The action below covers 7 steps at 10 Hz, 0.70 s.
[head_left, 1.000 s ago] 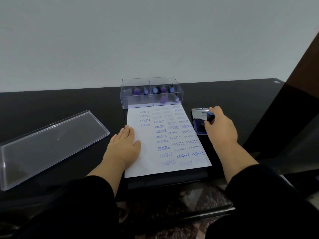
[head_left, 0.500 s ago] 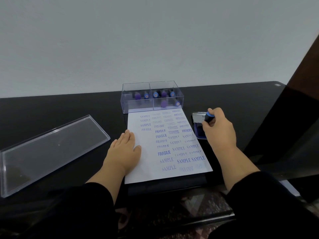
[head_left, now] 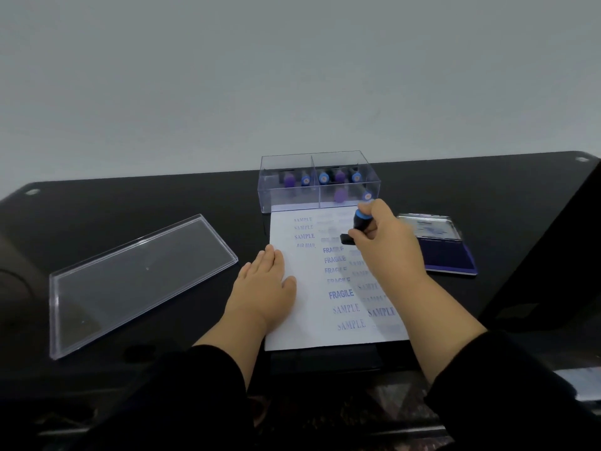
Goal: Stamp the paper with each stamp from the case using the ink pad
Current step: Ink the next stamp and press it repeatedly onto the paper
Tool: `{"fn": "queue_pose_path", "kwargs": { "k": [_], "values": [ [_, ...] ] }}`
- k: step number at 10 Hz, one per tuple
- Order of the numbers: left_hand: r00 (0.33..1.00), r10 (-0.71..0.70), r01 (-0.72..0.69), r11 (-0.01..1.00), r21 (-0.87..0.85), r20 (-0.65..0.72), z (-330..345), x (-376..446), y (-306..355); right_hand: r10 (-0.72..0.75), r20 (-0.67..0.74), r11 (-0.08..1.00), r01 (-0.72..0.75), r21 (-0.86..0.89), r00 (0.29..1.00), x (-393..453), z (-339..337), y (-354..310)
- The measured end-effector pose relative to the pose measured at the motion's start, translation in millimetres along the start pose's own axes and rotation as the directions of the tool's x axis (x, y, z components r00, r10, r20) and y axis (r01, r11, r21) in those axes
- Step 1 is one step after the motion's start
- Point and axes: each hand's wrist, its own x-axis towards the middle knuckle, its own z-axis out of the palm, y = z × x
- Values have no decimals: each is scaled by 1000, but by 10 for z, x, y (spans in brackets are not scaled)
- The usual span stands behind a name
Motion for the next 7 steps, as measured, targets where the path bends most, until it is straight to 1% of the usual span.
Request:
{"fn": "queue_pose_path", "kwargs": {
  "k": [2,5,7],
  "values": [
    [1000,-8,8,1000,11,19,-14,29,-13,-71,85,997,73,-26,994,85,229,-160],
    [1000,-2,2,1000,-4,11,-5,18,-17,-134,177,987,148,-65,975,43,456,-278],
    [1000,-3,3,1000,-2,13,-4,17,-16,-138,205,985,155,-70,969,1,523,-251]
  ]
}}
